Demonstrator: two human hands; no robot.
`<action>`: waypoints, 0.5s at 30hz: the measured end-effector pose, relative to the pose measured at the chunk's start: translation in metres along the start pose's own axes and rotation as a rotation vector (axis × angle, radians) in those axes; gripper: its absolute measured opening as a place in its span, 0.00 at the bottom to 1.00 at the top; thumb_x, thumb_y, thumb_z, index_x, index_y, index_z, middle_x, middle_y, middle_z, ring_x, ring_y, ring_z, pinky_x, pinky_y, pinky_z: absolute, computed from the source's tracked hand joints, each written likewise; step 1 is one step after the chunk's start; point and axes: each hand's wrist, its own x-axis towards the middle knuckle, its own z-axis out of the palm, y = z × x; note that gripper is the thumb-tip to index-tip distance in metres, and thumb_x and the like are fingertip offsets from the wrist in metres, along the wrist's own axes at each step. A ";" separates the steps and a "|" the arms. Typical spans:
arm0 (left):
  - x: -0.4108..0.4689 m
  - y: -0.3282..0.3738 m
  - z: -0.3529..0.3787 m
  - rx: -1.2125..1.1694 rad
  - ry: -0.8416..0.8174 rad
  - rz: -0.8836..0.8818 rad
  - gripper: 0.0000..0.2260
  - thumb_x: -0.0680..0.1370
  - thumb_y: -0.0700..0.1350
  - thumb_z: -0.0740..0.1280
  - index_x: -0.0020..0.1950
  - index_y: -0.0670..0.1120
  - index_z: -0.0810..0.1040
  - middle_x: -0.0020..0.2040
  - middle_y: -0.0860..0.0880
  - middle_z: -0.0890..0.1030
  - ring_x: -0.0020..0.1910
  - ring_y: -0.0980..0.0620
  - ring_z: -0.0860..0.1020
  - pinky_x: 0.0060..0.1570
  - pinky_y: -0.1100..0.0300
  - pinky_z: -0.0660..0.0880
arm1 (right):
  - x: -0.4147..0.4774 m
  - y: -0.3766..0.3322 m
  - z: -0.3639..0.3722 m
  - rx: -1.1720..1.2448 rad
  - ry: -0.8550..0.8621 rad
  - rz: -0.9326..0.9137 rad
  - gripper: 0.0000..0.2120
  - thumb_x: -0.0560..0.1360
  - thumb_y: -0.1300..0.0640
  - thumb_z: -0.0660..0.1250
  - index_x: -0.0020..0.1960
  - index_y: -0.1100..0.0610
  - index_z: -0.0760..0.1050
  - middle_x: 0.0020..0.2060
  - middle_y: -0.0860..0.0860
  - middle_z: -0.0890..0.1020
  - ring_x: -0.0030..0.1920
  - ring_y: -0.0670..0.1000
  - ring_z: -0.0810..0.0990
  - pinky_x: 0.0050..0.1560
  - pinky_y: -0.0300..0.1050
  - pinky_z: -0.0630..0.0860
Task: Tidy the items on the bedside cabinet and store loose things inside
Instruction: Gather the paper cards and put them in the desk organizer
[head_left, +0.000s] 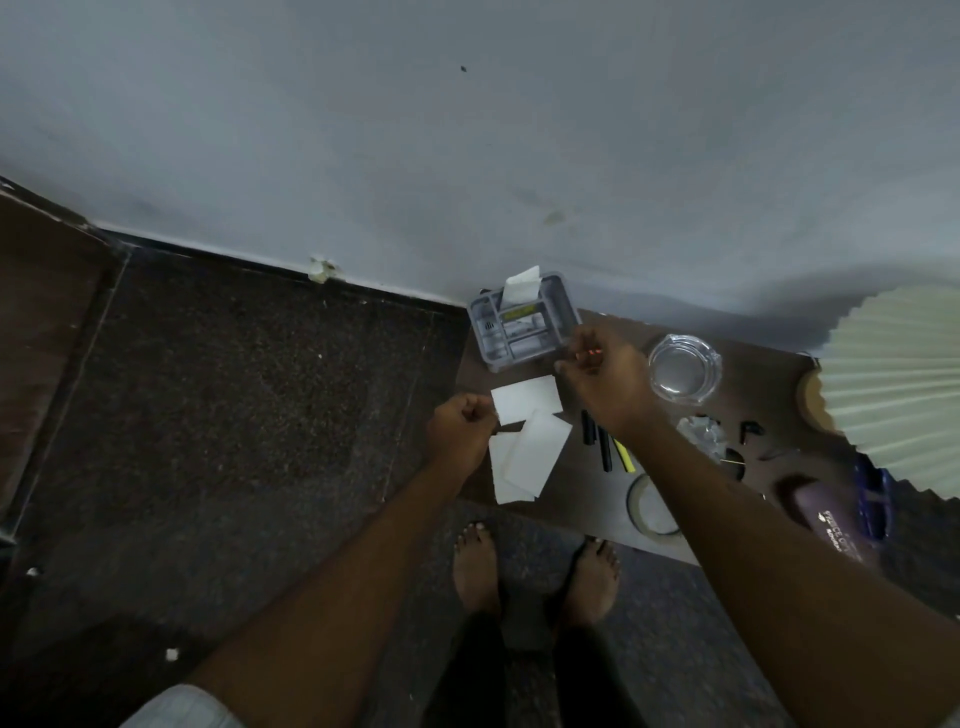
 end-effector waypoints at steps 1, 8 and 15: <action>0.000 -0.002 0.001 -0.002 -0.018 -0.016 0.08 0.75 0.38 0.71 0.53 0.44 0.83 0.50 0.46 0.84 0.51 0.48 0.82 0.55 0.48 0.81 | -0.002 0.004 0.004 -0.021 -0.003 0.022 0.10 0.74 0.59 0.72 0.54 0.55 0.76 0.44 0.49 0.81 0.44 0.47 0.81 0.45 0.40 0.78; 0.005 -0.004 0.008 0.009 -0.059 -0.051 0.11 0.76 0.37 0.71 0.57 0.43 0.81 0.55 0.45 0.83 0.55 0.48 0.81 0.59 0.48 0.79 | 0.000 0.030 0.032 -0.296 -0.070 0.088 0.07 0.74 0.54 0.72 0.47 0.57 0.78 0.40 0.52 0.83 0.42 0.53 0.81 0.45 0.49 0.79; 0.017 -0.010 0.007 -0.006 -0.047 -0.074 0.18 0.76 0.37 0.71 0.66 0.42 0.77 0.60 0.45 0.80 0.59 0.48 0.79 0.55 0.58 0.76 | 0.008 0.035 0.052 -0.520 0.002 0.160 0.07 0.74 0.50 0.70 0.47 0.52 0.81 0.42 0.52 0.83 0.46 0.56 0.82 0.41 0.44 0.74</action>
